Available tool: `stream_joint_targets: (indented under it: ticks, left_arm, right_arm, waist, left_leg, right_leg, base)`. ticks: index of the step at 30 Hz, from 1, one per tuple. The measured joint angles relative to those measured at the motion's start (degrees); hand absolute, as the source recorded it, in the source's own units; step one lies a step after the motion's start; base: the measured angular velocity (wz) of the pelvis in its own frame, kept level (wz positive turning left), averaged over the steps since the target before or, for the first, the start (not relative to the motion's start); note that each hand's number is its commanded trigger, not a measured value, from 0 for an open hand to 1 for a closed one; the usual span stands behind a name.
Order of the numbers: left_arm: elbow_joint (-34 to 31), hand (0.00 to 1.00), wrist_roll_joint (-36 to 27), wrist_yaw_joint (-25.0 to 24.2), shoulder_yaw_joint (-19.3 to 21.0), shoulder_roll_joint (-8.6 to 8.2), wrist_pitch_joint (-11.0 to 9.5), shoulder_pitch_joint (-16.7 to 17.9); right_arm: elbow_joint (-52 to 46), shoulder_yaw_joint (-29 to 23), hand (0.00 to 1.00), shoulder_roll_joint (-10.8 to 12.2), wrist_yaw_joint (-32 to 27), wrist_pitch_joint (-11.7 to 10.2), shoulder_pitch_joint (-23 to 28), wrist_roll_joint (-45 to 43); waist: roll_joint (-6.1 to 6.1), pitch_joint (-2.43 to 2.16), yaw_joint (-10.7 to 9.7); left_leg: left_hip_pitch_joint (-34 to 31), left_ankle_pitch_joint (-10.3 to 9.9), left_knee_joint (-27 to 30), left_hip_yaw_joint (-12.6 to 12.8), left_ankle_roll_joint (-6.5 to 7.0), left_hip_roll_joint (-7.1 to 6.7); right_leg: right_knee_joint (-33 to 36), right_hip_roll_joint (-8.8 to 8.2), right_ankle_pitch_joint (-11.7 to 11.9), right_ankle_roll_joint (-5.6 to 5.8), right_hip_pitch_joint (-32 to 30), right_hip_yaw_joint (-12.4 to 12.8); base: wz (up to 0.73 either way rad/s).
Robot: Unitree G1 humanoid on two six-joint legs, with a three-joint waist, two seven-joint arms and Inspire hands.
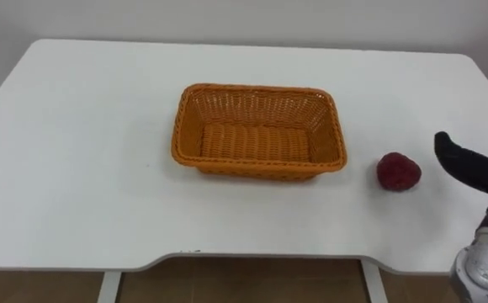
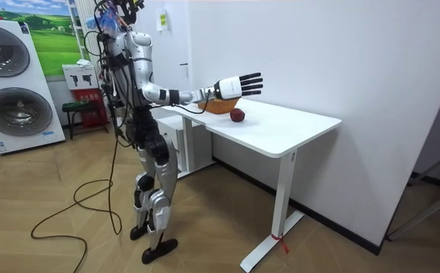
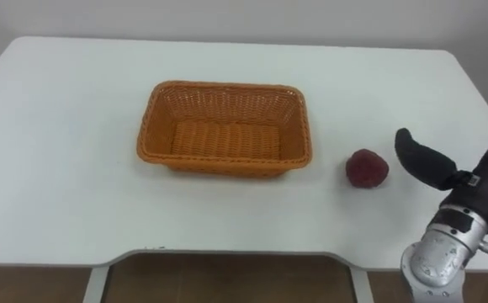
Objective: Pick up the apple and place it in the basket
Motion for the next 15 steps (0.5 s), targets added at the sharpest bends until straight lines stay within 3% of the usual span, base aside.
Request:
stream_joint_targets:
  ticks: [15]
  left_arm:
    - [-0.2, 0.0, 0.0, 0.0, 0.0, 0.21, -0.7, 0.2]
  right_arm:
    - [0.0, 1.3, 0.0, -0.4, 5.9, 0.0, 1.7, 0.0]
  waist:
    - [0.84, 0.07, 1.0]
  left_leg:
    - [1.7, 0.0, -0.7, -0.1, 0.0, -0.01]
  right_leg:
    - [0.0, 0.01, 0.1, 0.02, 1.7, -0.1]
  base:
    - [0.0]
